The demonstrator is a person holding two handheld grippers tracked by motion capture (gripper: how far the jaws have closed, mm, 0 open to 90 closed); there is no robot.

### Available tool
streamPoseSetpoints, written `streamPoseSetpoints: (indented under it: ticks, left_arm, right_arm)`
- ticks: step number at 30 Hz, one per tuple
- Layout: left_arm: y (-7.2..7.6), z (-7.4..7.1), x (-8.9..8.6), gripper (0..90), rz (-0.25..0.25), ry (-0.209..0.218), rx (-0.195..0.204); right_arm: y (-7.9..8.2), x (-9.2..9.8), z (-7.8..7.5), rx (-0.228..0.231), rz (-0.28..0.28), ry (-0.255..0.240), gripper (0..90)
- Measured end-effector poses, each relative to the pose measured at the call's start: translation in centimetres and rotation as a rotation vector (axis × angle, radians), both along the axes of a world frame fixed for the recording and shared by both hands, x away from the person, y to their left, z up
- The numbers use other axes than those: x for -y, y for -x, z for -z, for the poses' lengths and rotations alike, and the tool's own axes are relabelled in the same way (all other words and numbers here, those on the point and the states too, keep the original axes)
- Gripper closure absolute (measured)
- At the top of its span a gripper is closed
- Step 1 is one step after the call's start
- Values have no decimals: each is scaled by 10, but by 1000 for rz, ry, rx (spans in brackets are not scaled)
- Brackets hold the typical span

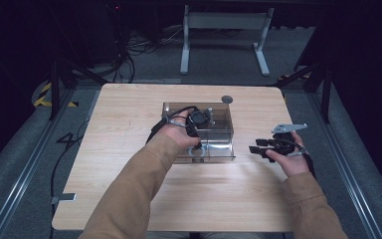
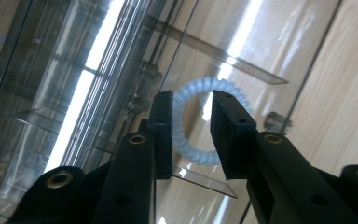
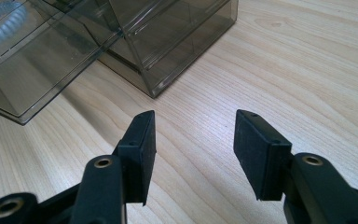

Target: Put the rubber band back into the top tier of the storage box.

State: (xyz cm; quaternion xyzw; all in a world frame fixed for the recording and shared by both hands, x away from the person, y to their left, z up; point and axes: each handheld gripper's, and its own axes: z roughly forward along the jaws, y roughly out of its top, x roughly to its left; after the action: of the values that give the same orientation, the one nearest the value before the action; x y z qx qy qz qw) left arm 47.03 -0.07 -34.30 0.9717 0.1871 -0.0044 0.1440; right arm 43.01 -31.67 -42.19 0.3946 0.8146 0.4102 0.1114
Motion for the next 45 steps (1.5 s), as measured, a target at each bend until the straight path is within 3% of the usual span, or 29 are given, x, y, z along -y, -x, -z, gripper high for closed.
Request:
streamPoseSetpoints:
  ticks: [5,14,19,28,35,45]
  left_arm:
    - [2,-7,-1,648,6,36,10]
    - [9,-25,-6,648,9,106,44]
    - [15,-40,-12,652,10,170,66]
    - [22,-57,-31,660,-30,246,96]
    - [30,-64,-47,665,-48,276,121]
    - [40,-70,-75,664,-81,274,157]
  right_arm:
    - [0,0,0,0,0,2,503]
    - [0,-2,-1,2,0,-1,502]
    - [-1,-2,0,0,-4,-1,502]
    - [-4,-7,0,1,-14,2,501]
    - [-5,-8,0,-2,-17,2,501]
    - [-5,-9,1,-8,-17,5,500]
